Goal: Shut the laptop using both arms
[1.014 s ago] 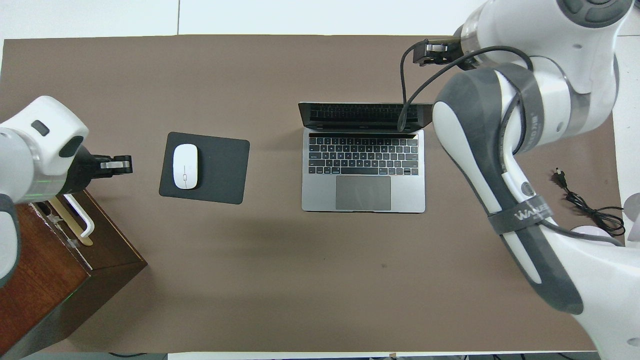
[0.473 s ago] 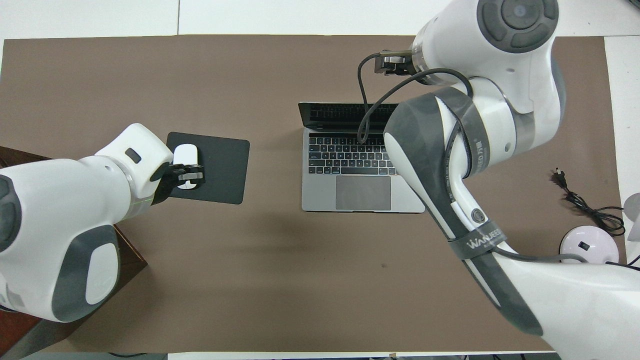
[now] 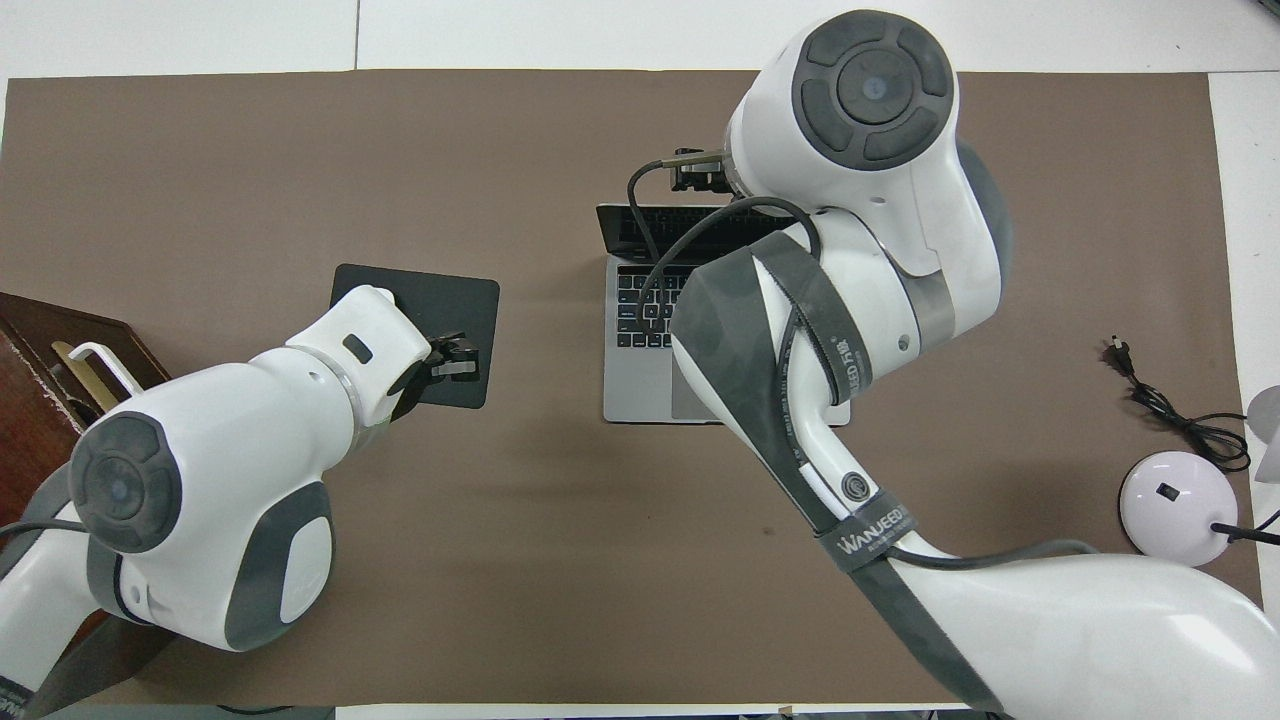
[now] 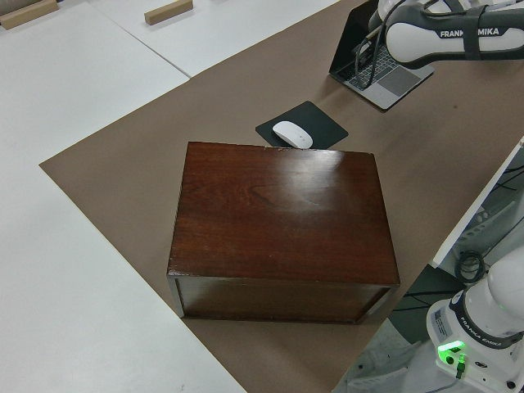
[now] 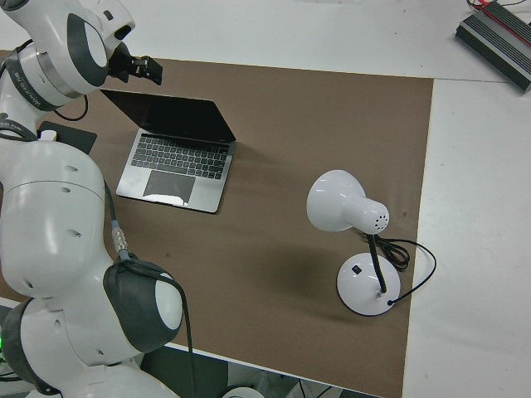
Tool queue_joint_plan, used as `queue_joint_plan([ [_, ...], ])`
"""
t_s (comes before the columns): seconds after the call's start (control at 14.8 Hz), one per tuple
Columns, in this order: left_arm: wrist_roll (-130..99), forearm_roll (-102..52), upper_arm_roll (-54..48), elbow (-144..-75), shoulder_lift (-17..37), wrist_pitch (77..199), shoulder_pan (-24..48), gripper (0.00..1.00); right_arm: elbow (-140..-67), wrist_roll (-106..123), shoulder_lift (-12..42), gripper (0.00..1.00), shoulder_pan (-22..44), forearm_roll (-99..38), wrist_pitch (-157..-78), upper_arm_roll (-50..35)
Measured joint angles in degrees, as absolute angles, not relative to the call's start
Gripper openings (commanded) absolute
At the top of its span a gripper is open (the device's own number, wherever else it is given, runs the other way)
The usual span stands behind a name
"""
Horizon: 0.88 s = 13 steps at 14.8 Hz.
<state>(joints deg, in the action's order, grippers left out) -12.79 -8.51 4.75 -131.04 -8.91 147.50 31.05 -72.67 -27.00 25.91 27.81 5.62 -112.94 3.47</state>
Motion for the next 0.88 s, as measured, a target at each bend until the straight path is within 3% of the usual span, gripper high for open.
queue_joint_plan([
  [0.07,-12.80,-8.56,4.73,-131.08,-7.79,149.31,31.87,0.00,-72.67,-27.01,25.96,0.77,27.65,5.65,-113.07,3.57],
  [0.2,-12.93,-8.60,4.71,-131.11,-5.32,153.28,33.50,0.00,-72.66,-27.01,25.97,0.51,27.05,5.66,-113.14,3.72],
  [0.41,-13.01,-8.63,4.72,-131.16,-1.71,158.82,35.76,0.00,-72.67,-27.01,25.97,0.00,26.67,5.67,-113.14,3.73],
  [0.88,-13.08,-8.89,4.54,-131.18,1.77,166.87,40.01,0.00,-72.96,-27.01,26.13,0.00,26.65,6.58,-113.01,3.75],
])
